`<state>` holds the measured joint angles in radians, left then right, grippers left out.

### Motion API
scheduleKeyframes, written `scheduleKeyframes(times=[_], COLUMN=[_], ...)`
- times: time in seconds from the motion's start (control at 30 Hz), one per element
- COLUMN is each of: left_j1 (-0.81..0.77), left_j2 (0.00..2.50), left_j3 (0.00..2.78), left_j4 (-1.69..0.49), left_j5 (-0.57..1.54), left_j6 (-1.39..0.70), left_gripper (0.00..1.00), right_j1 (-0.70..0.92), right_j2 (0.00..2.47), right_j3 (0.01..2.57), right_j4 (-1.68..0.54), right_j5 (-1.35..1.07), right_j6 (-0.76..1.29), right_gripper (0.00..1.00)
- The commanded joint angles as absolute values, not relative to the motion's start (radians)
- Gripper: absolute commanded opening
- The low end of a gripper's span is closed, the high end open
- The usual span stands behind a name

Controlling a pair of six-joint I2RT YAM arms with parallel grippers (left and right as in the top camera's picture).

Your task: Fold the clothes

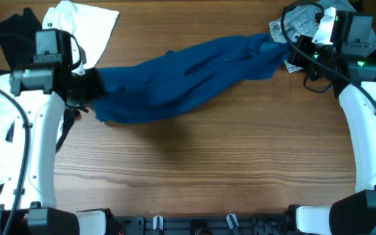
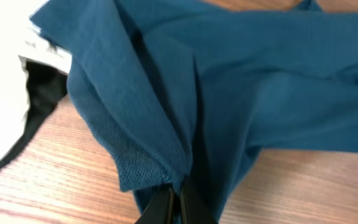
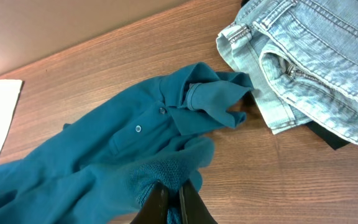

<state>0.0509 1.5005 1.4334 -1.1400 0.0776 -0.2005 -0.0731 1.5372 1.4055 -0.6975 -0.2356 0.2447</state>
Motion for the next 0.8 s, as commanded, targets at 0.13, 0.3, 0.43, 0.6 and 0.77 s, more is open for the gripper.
scheduleKeyframes(times=[0.13, 0.3, 0.43, 0.6, 0.77], left_j1=[0.049, 0.063, 0.057, 0.088, 0.088], left_j2=[1.873, 1.926, 1.845, 1.846, 1.846], left_j3=[1.422, 1.441, 1.391, 1.140, 1.053], left_j4=[-0.456, -0.727, -1.013, -0.722, -0.449], left_j5=[-0.177, -0.059, 0.041, 0.054, -0.017], left_j6=[-0.213, -0.218, -0.218, -0.212, -0.176], left_gripper=[0.93, 1.00, 1.00, 0.98, 0.93], right_j1=[-0.076, -0.076, -0.076, -0.076, -0.076], right_j2=[1.630, 1.646, 1.646, 1.646, 1.646], right_j3=[1.407, 1.407, 1.407, 1.407, 1.407], right_j4=[-0.689, -0.690, -0.689, -0.693, -0.693], right_j5=[-0.245, -0.249, -0.249, -0.249, -0.249], right_j6=[0.243, 0.236, 0.235, 0.227, 0.227], right_gripper=[0.04, 0.04, 0.04, 0.04, 0.04])
